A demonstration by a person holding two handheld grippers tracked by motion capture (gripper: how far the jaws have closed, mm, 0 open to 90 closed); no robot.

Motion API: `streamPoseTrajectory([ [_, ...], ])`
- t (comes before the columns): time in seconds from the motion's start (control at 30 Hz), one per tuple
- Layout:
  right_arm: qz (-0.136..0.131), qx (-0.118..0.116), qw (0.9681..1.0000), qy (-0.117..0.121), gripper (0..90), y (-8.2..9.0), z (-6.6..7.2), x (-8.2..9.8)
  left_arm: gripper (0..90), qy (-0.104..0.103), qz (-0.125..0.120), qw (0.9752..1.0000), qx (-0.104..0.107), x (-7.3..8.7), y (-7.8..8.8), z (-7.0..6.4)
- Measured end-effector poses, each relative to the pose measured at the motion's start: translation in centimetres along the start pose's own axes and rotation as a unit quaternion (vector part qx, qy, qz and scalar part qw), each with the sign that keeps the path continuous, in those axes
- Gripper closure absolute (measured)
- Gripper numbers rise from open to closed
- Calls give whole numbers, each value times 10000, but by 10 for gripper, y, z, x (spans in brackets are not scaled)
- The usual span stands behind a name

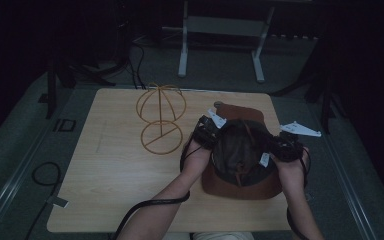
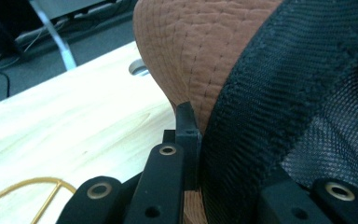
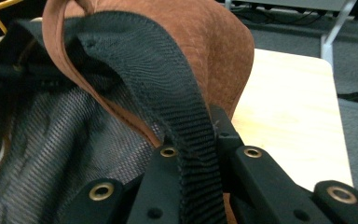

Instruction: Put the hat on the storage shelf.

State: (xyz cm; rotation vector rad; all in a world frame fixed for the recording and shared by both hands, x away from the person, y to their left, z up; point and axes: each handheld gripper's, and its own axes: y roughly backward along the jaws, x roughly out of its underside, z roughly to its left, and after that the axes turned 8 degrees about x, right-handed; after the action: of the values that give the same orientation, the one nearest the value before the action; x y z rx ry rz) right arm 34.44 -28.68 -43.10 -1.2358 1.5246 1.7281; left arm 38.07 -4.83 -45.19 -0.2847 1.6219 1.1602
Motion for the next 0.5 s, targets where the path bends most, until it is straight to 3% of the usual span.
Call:
streamPoseTrajectory([
  [0.2,-7,-69,9999,122,814,12,1,4,868,-7,-165,9998,54,-10,10,0],
  [0.37,-157,-355,9992,104,571,25,-1,6,869,22,-306,9995,89,-16,17,2],
  [0.5,-272,-648,9975,88,440,37,-2,7,868,22,-371,9993,73,-18,20,2],
])
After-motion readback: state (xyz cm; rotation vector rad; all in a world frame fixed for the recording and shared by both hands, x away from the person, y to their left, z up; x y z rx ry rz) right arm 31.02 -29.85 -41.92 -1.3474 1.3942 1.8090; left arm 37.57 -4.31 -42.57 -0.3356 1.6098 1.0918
